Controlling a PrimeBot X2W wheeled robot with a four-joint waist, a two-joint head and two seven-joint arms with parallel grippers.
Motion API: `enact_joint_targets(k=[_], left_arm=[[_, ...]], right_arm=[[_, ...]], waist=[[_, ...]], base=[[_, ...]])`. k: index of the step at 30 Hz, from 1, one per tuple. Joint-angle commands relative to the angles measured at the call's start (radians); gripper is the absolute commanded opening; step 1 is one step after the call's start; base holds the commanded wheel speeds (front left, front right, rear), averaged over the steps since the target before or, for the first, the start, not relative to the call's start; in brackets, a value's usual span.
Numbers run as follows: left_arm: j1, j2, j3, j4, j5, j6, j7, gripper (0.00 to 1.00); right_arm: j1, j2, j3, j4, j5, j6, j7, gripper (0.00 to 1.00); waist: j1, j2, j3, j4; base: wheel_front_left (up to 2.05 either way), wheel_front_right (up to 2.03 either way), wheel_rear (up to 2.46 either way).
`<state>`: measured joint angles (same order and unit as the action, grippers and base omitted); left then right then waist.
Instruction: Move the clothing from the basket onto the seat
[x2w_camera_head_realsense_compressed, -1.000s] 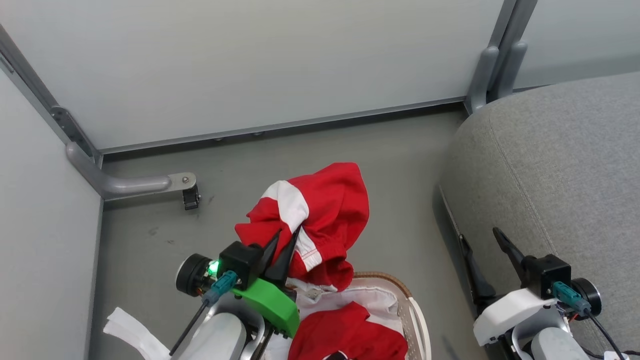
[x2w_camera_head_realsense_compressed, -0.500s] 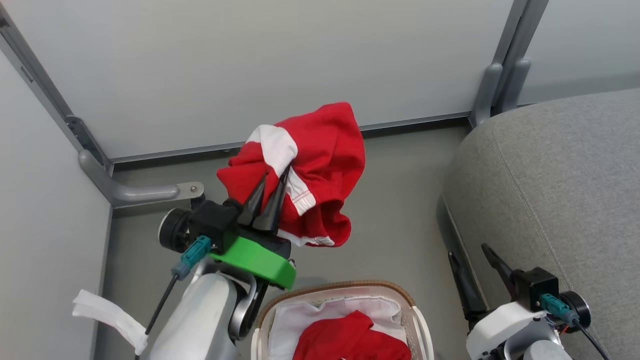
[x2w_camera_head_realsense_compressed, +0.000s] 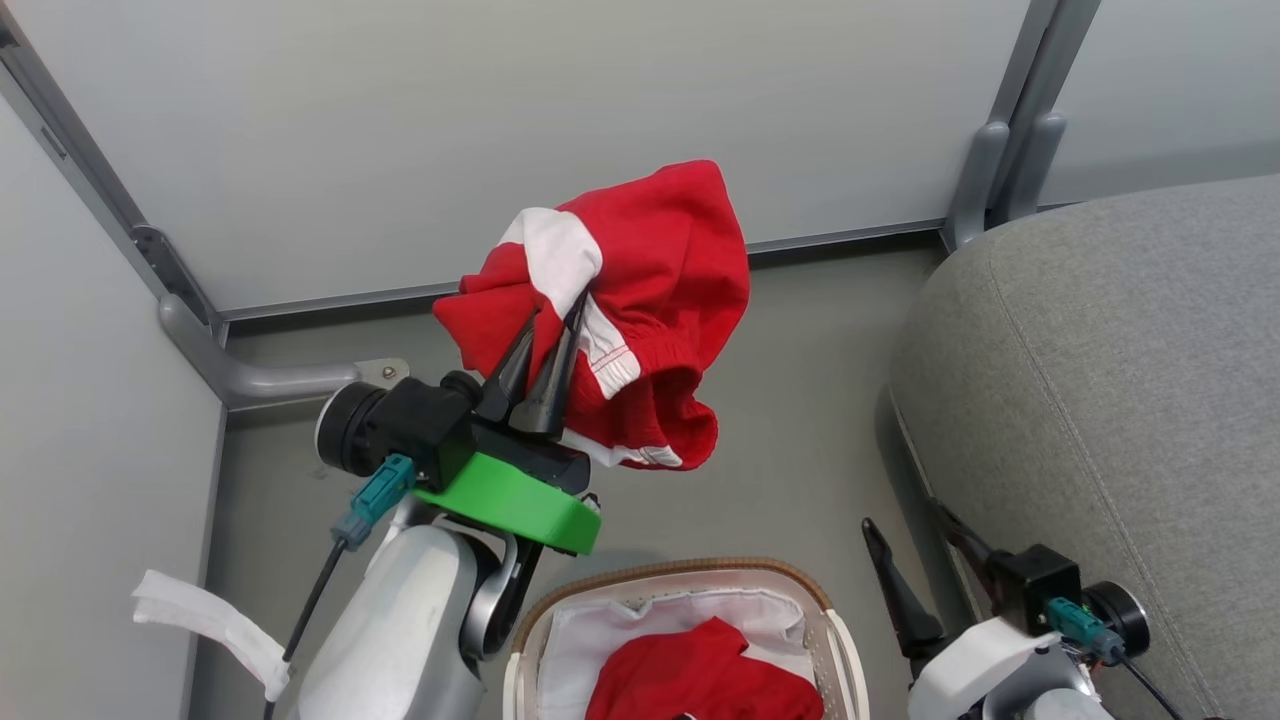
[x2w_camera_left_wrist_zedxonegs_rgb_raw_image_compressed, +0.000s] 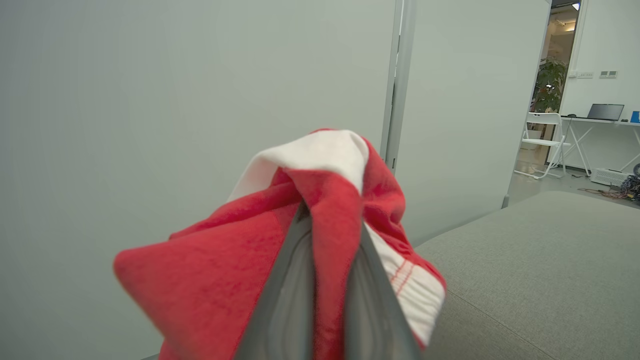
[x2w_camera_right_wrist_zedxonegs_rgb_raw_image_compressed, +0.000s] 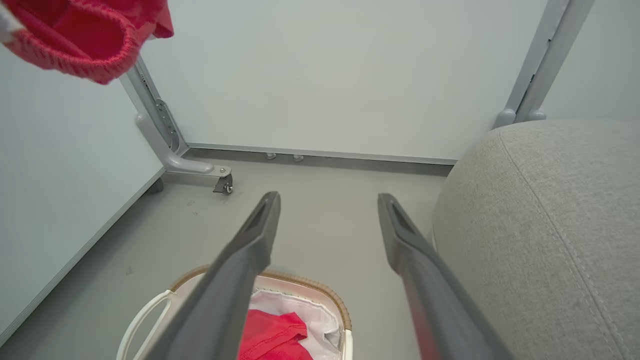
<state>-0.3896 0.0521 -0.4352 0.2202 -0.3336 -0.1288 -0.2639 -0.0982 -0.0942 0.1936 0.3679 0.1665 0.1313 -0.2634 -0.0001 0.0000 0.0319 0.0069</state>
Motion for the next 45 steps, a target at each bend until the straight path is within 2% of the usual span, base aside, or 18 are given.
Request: enact_joint_targets(k=[1, 11, 20, 41, 44, 45], left_arm=[[-0.015, 0.0, -0.002, -0.004, -0.006, -0.003, -0.001, 0.0], [-0.022, -0.001, -0.028, -0.008, -0.023, -0.003, -0.001, 0.0], [-0.045, 0.0, -0.068, -0.014, -0.046, -0.003, -0.001, 0.0], [-0.065, 0.0, -0.157, -0.026, -0.092, -0.003, -0.001, 0.0], [-0.06, -0.001, -0.17, -0.024, -0.103, -0.003, -0.001, 0.0], [-0.058, 0.0, -0.174, -0.023, -0.107, -0.003, -0.001, 0.0]], right_arm=[[-0.008, -0.005, 0.021, -0.01, 0.0, -0.001, -0.002, 1.0], [-0.117, -0.018, 0.196, -0.087, 0.02, -0.001, -0.002, 1.0], [-0.234, -0.007, 0.296, -0.015, 0.008, -0.001, -0.002, 1.0], [-0.33, 0.041, 0.255, 0.062, -0.025, -0.001, -0.002, 1.0], [-0.333, 0.042, 0.257, 0.058, -0.001, -0.001, -0.002, 1.0], [-0.338, 0.042, 0.26, 0.054, 0.01, -0.001, -0.002, 0.74]], waist=[[0.0001, 0.0, 0.002, 0.002], [0.0001, 0.0, 0.023, 0.019], [0.0001, 0.0, 0.042, 0.052], [0.0001, 0.0, 0.062, 0.116], [0.0001, 0.0, 0.062, 0.125], [0.0001, 0.0, 0.062, 0.128]], base=[[0.0, 0.0, 0.0], [0.0, 0.0, 0.0], [0.0, 0.0, 0.0], [0.0, 0.0, 0.0], [0.0, 0.0, 0.0], [0.0, 0.0, 0.0]])
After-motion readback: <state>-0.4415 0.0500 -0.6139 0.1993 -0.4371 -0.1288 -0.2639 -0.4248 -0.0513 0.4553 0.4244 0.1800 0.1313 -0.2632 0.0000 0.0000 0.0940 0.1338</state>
